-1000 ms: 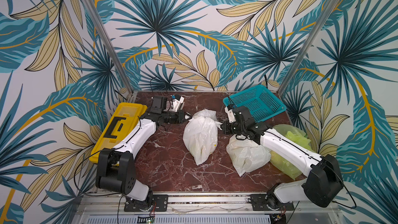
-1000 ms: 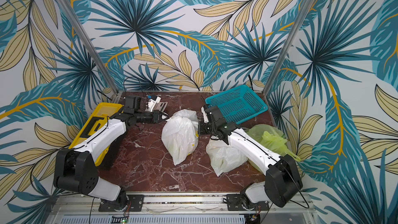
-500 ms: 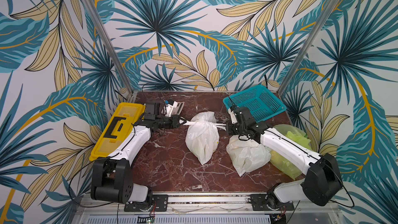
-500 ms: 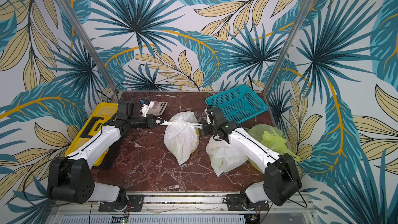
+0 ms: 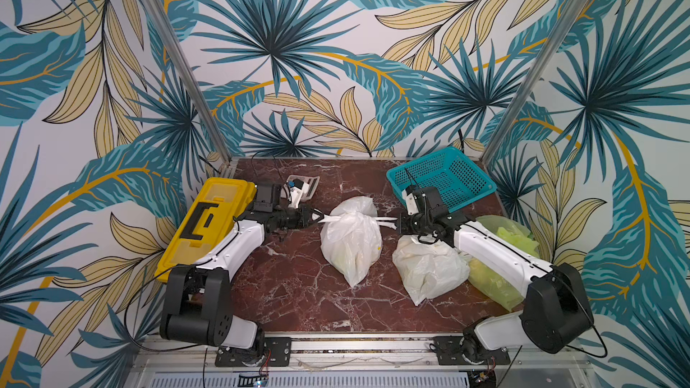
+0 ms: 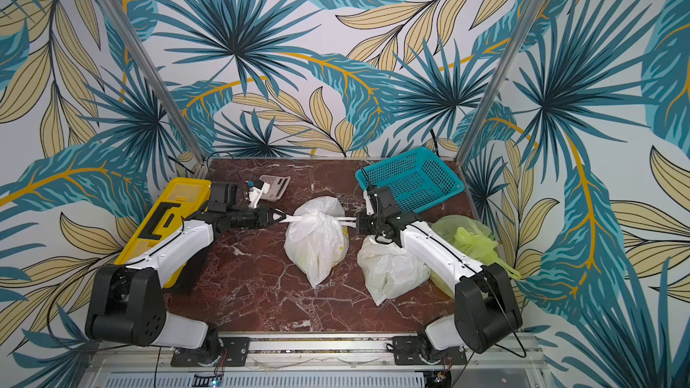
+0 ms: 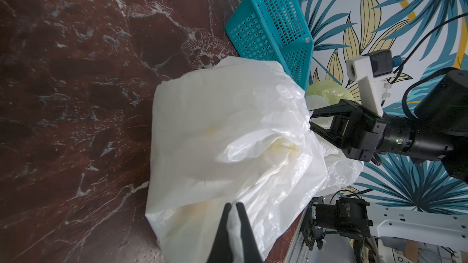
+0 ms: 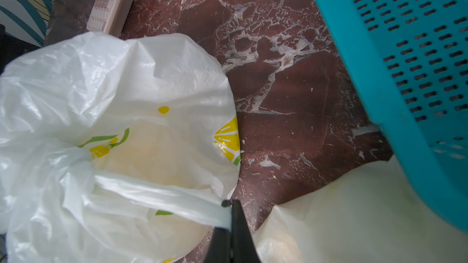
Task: Place the pears into plastic bags & tie knots
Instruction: Tie the plastic bag at the center of the board.
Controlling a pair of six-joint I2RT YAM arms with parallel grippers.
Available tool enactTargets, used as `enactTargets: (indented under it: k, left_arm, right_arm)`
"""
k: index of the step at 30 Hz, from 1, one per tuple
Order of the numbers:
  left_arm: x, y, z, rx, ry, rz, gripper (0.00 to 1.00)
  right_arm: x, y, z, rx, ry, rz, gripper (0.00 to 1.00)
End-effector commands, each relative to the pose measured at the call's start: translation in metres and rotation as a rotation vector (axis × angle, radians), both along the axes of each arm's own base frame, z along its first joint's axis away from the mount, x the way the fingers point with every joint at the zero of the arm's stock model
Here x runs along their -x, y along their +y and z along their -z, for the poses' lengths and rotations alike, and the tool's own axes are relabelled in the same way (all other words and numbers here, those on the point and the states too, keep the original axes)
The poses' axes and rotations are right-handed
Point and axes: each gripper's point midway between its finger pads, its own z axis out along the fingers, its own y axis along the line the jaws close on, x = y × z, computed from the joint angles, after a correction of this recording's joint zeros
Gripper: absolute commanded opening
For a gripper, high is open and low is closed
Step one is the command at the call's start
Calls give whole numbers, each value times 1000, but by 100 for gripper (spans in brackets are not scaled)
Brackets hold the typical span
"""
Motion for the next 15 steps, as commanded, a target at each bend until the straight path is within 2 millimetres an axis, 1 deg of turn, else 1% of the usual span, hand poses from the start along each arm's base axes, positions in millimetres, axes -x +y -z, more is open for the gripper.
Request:
enactTargets:
  k: [1, 3, 4, 6, 7, 9, 11, 13, 14, 15]
  left_arm:
    - [-14, 41, -10, -68, -46, -172, 0]
    - [-3, 27, -29, -69, -101, -149, 0]
    - [2, 21, -33, -83, -124, -141, 0]
    - [5, 20, -33, -85, -126, -145, 0]
    - [6, 23, -28, -98, -120, -156, 0]
    - [6, 28, -18, -121, -102, -166, 0]
    - [8, 28, -8, -125, -71, -161, 0]
    - [11, 19, 1, -103, -28, -129, 0]
    - [13, 13, 3, -98, -17, -106, 0]
    - [14, 11, 2, -87, -7, -102, 3]
  right_arm:
    - [7, -77, 13, 186, 75, 214, 0]
    - [8, -74, -3, 164, 51, 201, 0]
    - [8, -75, -10, 163, 36, 199, 0]
    - [8, -78, -19, 176, 16, 199, 0]
    - [8, -80, -21, 184, 12, 201, 0]
    - [8, -85, -18, 208, 23, 207, 0]
    - [10, -94, -5, 249, 50, 223, 0]
    - [9, -101, 9, 242, 76, 242, 0]
    - [7, -100, 11, 234, 73, 238, 0]
    - [3, -95, 9, 217, 62, 213, 0]
